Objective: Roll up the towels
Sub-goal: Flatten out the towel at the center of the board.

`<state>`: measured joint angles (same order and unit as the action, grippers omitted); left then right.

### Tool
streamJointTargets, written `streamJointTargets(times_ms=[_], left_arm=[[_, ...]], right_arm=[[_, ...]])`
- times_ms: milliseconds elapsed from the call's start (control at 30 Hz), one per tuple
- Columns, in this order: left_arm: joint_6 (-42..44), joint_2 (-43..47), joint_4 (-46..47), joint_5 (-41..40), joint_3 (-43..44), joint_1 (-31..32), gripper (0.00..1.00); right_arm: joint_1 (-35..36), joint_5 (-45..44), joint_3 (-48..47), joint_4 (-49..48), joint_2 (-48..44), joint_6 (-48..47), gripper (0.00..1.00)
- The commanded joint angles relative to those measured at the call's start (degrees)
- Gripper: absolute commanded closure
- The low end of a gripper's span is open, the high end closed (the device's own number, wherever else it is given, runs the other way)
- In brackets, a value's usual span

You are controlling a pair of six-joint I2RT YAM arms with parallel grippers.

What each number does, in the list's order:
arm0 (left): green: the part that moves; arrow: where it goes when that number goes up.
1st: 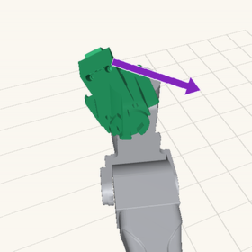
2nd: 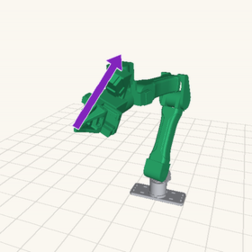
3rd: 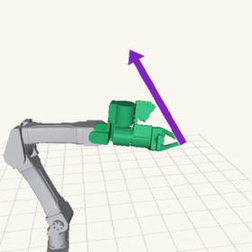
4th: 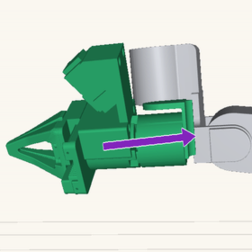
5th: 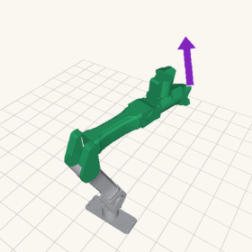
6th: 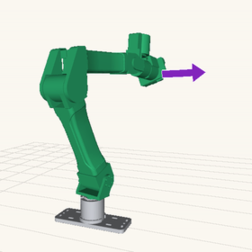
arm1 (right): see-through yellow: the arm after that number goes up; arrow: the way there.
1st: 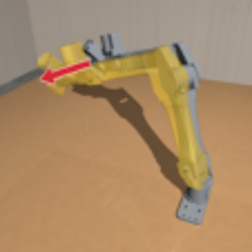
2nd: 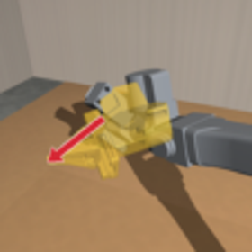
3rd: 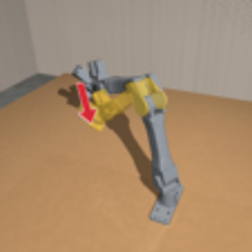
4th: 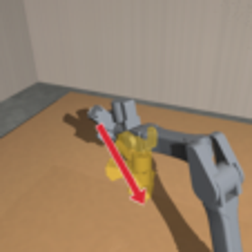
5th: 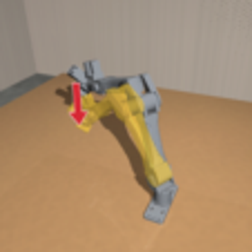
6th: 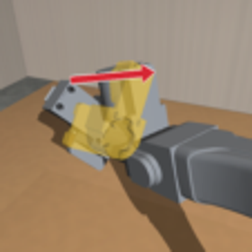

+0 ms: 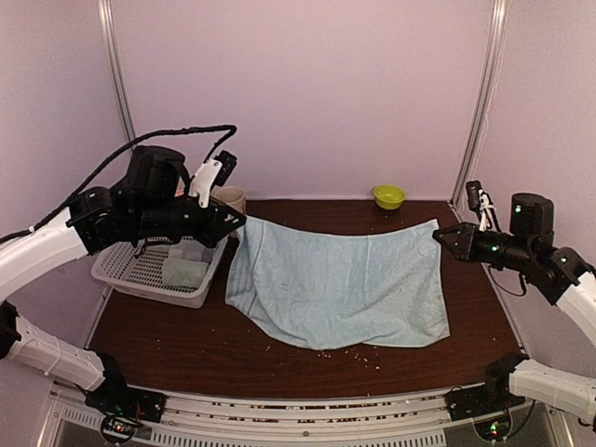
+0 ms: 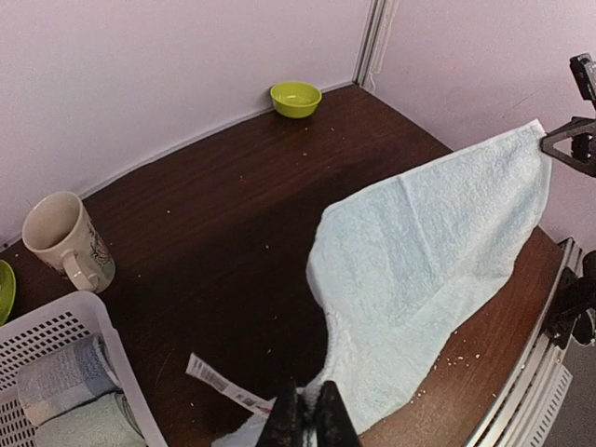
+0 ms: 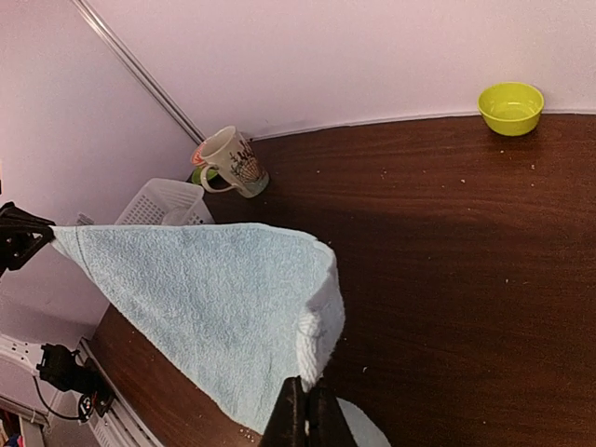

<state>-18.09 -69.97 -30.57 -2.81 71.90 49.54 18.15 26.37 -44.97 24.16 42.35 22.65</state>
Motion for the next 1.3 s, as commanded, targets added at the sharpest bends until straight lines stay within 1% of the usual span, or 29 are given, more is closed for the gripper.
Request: streamJointTargets(times_ms=[0,67,167,267,433,467,533,633,733,800,867,1000,1133,1267], left_arm=[[-2.57,1.12,3.74,2.64,-6.3,-0.24,1.0],[-6.01,0.4,7.12,3.78,-12.65,-0.23,1.0],[-9.95,-2.67,11.58,6.34,-19.1,-0.23,1.0],[-11.31,-6.54,13.96,8.01,-20.78,-0.09,1.0],[-10.08,-10.49,13.13,7.78,-19.39,0.21,1.0],[-9.77,-10.74,12.94,7.67,-19.08,0.21,1.0],[-9.09,-11.27,12.65,7.36,-18.67,0.21,1.0],[-8.59,-11.92,12.47,7.26,-18.43,0.21,1.0],[-8.47,-12.71,12.54,7.55,-18.29,0.21,1.0],[-8.46,-13.11,12.55,7.62,-18.45,0.21,1.0],[-8.38,-13.23,12.56,7.63,-18.71,0.28,1.0],[-8.02,-13.35,12.55,7.48,-18.9,0.25,1.0],[-7.93,-13.6,12.55,7.57,-18.81,0.26,1.0],[-7.75,-13.73,12.51,7.63,-18.91,0.23,1.0]], right_arm=[[0.43,4.36,6.32,-0.8,-1.67,0.58,1.0],[0.87,4.47,13.64,-2.39,-2.9,2.67,1.0],[1.63,4.81,20.78,-4.56,-3.2,6.25,1.0],[2.61,4.04,24.12,-6.07,-2.41,8.56,1.0],[2.92,2.23,23.07,-4.41,0.19,8.77,1.0],[2.94,1.78,22.6,-3.74,0.84,8.76,0.97],[2.94,0.87,21.64,-2.89,2.47,9.08,0.82],[2.94,-0.9,20.75,-2.88,4.48,10.99,0.66],[2.94,-3.37,20.61,-3.78,6.22,13.27,0.57],[2.88,-6.38,20.14,-2.68,7.2,14.26,0.51],[2.67,-8.58,19.99,-2.16,8.11,15.06,0.48],[1.95,-9.25,19.86,-2.01,10.25,16.24,0.48],[1.45,-9.46,20.16,-3.22,11.99,17.21,0.55],[1.22,-9.53,20.18,-4.05,13.37,17.95,0.57]])
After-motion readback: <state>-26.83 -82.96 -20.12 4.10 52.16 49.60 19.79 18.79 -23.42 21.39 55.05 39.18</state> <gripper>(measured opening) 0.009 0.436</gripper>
